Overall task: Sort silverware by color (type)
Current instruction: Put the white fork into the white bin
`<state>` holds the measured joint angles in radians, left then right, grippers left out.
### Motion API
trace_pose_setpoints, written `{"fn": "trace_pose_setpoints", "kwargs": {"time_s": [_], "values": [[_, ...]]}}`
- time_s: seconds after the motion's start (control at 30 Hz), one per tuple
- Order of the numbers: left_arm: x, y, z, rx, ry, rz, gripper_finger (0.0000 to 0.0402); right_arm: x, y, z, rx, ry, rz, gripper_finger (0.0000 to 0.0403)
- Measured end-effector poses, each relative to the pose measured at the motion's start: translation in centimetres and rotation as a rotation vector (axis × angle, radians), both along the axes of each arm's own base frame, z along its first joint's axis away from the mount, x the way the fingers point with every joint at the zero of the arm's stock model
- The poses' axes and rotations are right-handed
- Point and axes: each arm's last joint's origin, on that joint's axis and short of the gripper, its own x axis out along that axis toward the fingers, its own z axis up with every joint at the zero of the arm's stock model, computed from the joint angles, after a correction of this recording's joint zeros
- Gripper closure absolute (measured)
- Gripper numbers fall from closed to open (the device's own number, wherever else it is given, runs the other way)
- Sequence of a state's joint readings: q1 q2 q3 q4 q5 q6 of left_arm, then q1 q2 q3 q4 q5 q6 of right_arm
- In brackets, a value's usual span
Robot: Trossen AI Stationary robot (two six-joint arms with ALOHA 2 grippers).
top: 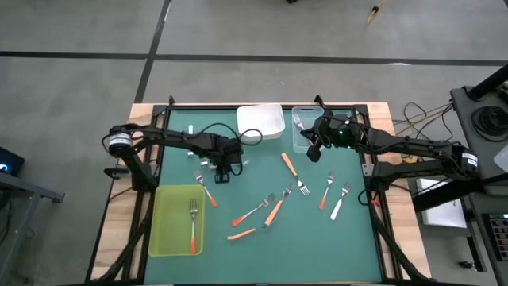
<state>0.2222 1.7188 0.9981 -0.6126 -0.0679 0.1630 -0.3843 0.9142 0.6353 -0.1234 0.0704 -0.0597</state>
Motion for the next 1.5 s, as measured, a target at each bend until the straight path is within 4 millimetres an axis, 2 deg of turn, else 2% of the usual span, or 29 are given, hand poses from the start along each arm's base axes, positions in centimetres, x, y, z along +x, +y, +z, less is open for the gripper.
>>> {"fn": "trace_pose_setpoints", "kwargs": {"time_s": [0.1,0.2,0.4,0.53,0.67,1.1,1.5], "values": [[-0.3,-0.1,0.9,0.008,-0.019,-0.016,0.0273,0.0,0.0,0.0,0.000,0.000,0.000,0.0394],[-0.5,-0.1,1.9,0.020,-0.051,-0.029,0.0290,0.0,0.0,0.0,0.000,0.000,0.000,0.0394],[-0.8,0.0,1.7,0.038,-0.067,-0.024,0.0391,0.0,0.0,0.0,0.000,0.000,0.000,0.0394],[-1.2,0.0,0.2,0.044,-0.075,0.007,0.0393,0.0,0.0,0.0,0.000,0.000,0.000,0.0394],[-1.6,-0.1,-0.4,0.031,-0.072,0.049,0.0400,0.0,0.0,0.0,0.001,0.000,-0.001,0.0394],[-0.5,-1.8,0.4,0.035,-0.111,-0.003,0.0401,0.0,0.0,0.0,0.014,-0.008,-0.009,0.0394],[-0.3,-1.8,0.6,0.035,-0.123,-0.001,0.0402,0.0,0.0,0.0,0.017,-0.010,-0.011,0.0394]]}}
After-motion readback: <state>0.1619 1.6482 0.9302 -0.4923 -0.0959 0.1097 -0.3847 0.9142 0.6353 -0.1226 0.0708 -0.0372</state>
